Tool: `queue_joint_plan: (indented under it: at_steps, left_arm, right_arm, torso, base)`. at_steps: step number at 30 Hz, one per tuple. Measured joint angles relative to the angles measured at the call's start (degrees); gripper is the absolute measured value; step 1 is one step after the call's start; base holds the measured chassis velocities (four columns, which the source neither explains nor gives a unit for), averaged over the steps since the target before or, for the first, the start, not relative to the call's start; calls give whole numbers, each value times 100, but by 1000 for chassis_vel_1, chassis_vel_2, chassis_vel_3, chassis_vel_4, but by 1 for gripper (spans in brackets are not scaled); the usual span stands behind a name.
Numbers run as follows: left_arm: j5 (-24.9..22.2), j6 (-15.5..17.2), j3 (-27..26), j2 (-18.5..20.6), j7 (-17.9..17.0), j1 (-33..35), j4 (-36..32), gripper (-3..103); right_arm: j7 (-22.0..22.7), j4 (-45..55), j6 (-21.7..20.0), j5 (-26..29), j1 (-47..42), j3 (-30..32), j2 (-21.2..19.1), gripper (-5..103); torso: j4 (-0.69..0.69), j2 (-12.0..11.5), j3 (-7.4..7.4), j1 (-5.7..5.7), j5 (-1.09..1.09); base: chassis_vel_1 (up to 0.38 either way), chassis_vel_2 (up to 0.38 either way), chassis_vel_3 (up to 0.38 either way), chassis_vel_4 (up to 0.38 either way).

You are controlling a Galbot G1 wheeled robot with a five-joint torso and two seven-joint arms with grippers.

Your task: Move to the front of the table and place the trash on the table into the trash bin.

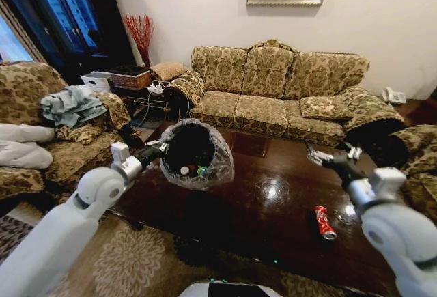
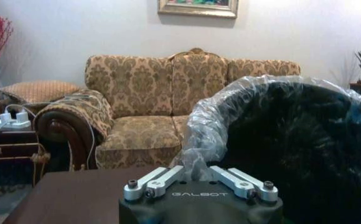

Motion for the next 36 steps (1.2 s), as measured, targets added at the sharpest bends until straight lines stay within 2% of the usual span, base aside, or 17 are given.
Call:
queue_joint_plan:
  at_steps: [5,18,22,27,36]
  left_arm:
    - [-65,-1,-2,-19,-1,-10,-37,2]
    - [-194,-129,26,-69,121,-97,39,2]
    - [-206,-160,31,-74,126,-64,-1,2]
    - [-230,-165,7,-1,122,-45,-45,2]
    - [-263,-186,-225,44,100,261,-320,2]
  right_arm:
    - [7,69,-228,-120,-7,-112,274,100]
    - [-18,65,-181,-593,-132,-325,660,100]
    - [-167,37,-180,-708,-254,-221,829,100]
    - [-382,-24,-213,-747,-366,-13,937,100]
    - [-606,-101,-269,-698,-534,115,1080,100]
  torso:
    - [-4,0,0,1,0]
    - [-6,-1,0,1,-1]
    - [-9,-1,0,1,0]
    - [-1,-1,0,1,0]
    - [-4,-1,0,1,-1]
  base:
    - [-15,-20,-18,-12]
    - [-72,-72,-71,-72]
    - [-90,-81,-66,-71]
    - [0,0,0,0]
    - [-8,-11,11,7]
